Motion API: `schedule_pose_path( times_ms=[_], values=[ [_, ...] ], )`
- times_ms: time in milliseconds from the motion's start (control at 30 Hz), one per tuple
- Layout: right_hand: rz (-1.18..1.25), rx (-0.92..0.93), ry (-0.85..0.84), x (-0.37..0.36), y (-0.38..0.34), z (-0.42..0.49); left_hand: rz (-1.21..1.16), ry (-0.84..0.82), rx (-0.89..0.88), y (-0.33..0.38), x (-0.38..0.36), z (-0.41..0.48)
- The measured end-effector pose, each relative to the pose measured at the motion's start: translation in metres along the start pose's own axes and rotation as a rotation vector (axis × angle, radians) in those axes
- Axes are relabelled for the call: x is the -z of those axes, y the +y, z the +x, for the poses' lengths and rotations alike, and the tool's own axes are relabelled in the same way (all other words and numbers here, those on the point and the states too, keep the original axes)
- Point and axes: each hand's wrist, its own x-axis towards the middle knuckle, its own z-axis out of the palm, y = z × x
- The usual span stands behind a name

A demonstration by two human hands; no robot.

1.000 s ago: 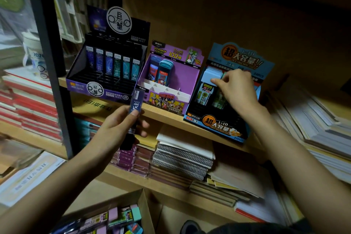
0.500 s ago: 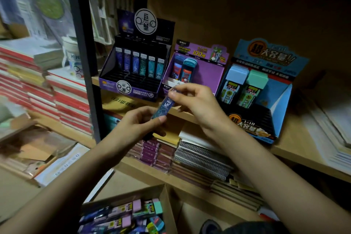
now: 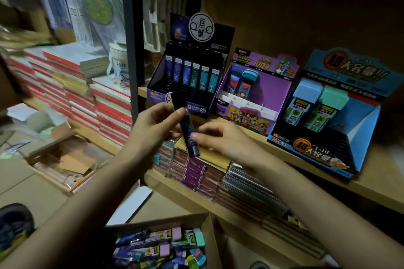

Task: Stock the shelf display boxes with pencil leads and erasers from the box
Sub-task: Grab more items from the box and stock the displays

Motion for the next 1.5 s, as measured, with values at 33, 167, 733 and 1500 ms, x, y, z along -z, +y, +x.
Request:
schedule_pose_path(
  times_ms=[33, 167, 733, 1500],
  values=[
    [0.053, 0.052, 0.084, 0.000, -0.005, 0.003, 0.019, -0.009, -0.005, 0.000, 0.001, -0.001],
    [0.231, 0.207, 0.182, -0.003, -0.023, 0.013, 0.151, -0.043, -0.034, 0.000, 0.003, -0.003],
    [0.193, 0.339, 0.504, 0.036, -0.068, 0.106, 0.546, 0.177, -0.202, -0.010, 0.064, 0.077],
    [-0.093, 0.188, 0.562, 0.013, -0.058, 0.214, 0.474, 0.061, -0.083, -0.053, 0.077, 0.107]
  ],
)
